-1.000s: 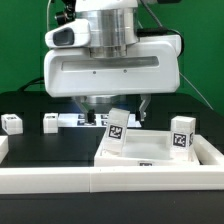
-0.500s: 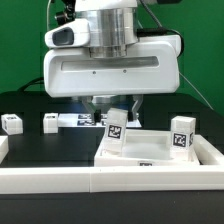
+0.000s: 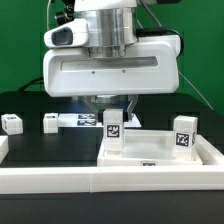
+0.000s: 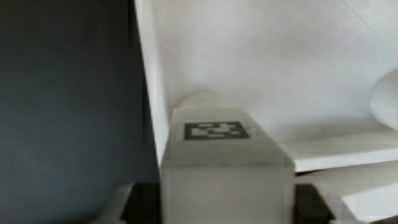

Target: Assemble square table

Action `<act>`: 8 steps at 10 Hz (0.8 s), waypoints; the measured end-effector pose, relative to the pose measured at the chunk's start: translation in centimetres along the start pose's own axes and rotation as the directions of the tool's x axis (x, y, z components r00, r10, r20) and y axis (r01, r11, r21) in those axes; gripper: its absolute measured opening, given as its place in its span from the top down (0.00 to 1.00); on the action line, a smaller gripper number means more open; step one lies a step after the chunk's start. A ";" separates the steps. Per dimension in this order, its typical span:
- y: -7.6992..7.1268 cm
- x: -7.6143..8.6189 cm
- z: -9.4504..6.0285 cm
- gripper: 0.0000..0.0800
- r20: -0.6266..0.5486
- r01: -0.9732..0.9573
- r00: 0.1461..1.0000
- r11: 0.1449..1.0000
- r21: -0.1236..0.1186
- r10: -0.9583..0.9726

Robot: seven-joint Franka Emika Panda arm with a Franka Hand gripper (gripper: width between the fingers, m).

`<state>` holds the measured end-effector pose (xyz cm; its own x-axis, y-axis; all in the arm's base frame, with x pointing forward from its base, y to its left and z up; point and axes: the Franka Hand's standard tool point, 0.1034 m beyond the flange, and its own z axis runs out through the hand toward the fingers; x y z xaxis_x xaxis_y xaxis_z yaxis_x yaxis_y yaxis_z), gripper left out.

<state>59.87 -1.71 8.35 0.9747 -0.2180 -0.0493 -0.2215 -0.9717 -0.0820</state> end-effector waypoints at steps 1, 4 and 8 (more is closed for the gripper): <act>0.0 0.0 0.0 0.64 0.000 -0.031 1.000 1.000 0.005 0.031; 0.1 0.1 0.1 0.64 -0.003 -0.369 0.929 0.929 0.030 0.369; -0.3 0.2 0.2 0.64 0.004 -0.681 0.732 0.732 0.031 0.681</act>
Offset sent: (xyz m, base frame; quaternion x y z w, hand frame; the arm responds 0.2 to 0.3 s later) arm -0.0072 0.0007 -0.0084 0.0073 -0.0024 0.2791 0.9602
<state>60.11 -1.42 8.20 0.5627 -0.8212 -0.0955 -0.8267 -0.5598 -0.0573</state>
